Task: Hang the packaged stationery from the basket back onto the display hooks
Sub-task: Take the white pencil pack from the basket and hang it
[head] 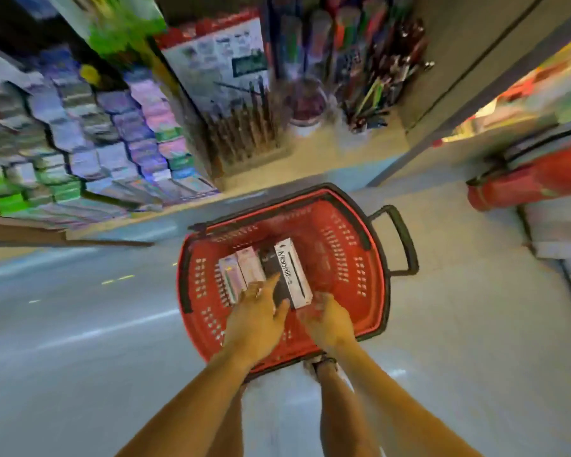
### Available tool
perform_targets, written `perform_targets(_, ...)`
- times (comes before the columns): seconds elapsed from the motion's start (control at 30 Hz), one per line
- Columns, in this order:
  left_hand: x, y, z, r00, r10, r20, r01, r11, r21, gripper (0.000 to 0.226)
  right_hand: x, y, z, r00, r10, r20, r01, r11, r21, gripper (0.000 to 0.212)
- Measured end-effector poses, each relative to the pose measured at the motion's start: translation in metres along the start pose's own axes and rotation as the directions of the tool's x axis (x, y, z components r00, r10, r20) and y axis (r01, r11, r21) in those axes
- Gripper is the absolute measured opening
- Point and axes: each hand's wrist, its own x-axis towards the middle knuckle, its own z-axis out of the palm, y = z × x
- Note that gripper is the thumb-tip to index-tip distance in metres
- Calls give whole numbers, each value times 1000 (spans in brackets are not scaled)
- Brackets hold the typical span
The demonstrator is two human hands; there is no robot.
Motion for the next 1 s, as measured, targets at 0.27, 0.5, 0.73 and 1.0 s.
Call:
perform_targets(0.27, 181, -72, 160, 998, -9, 64, 4, 997, 71, 50, 244, 80, 71, 984, 143, 106, -145, 989, 10, 73)
perform_targets(0.5, 226, -103, 218, 998, -62, 18, 61, 996, 64, 51, 317, 107, 108, 970, 85, 228, -130, 973, 190, 75)
perform_targets(0.73, 230, -110, 220, 998, -55, 26, 55, 998, 14, 53, 367, 155, 129, 974, 31, 222, -77, 976, 203, 109)
perform_targets(1.0, 232, -108, 217, 991, -111, 73, 102, 987, 120, 55, 331, 114, 109, 959, 33, 282, -98, 970, 222, 63)
